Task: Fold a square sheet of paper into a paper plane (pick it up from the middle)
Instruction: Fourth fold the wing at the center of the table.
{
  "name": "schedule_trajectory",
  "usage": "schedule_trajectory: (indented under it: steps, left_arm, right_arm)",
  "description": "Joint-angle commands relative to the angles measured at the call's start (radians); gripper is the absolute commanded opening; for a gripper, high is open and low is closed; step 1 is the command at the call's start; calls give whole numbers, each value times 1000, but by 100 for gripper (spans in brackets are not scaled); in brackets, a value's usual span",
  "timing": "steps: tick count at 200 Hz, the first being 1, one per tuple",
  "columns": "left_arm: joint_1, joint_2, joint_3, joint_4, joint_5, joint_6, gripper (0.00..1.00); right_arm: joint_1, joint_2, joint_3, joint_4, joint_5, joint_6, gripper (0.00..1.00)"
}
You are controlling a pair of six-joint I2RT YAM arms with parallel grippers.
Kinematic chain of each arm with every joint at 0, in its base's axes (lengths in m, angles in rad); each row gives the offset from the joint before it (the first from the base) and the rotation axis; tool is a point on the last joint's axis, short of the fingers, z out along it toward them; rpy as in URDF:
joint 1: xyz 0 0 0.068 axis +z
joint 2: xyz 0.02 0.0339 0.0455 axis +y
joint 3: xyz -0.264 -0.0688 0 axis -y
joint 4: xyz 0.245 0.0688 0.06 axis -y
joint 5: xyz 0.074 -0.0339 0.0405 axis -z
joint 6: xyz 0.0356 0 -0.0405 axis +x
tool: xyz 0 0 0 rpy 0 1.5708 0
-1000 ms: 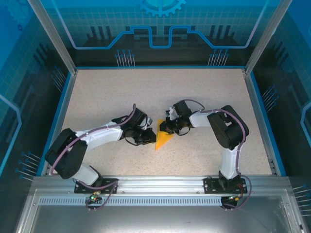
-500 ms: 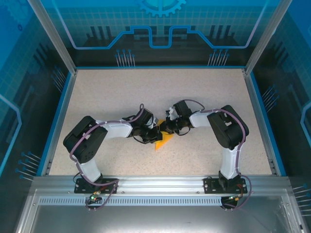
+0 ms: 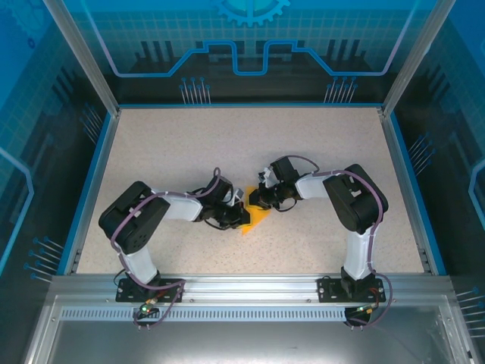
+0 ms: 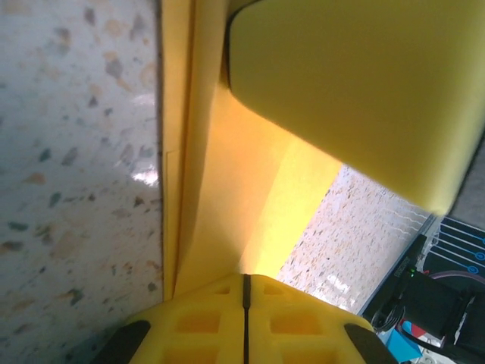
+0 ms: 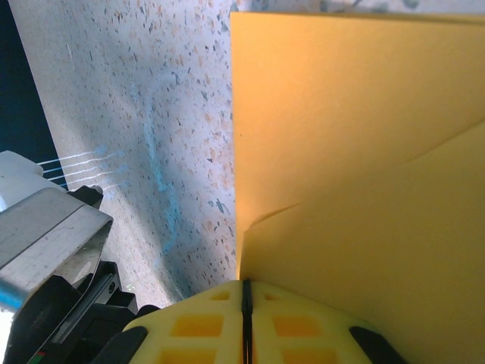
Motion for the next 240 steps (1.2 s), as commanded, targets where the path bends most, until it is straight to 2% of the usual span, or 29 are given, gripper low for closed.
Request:
schedule_trajectory:
  steps: [1, 62, 111, 158, 240]
  left_arm:
    - [-10, -33, -37, -176, -25, 19, 10]
    - [-11, -143, -11, -198, -1, 40, 13]
    - [-12, -91, -3, -175, 41, 44, 14]
    - [-13, -19, 7, -306, -24, 85, 10]
    - [-37, -67, -54, -381, -49, 106, 10]
  right_arm:
    - [-3, 76, -42, -100, 114, -14, 10]
    - [-4, 77, -40, -102, 113, -16, 10]
    - [-4, 84, -41, -95, 111, -13, 10]
    - [-4, 91, -44, -90, 112, -11, 10]
    - [-3, 92, -44, -89, 115, -9, 10]
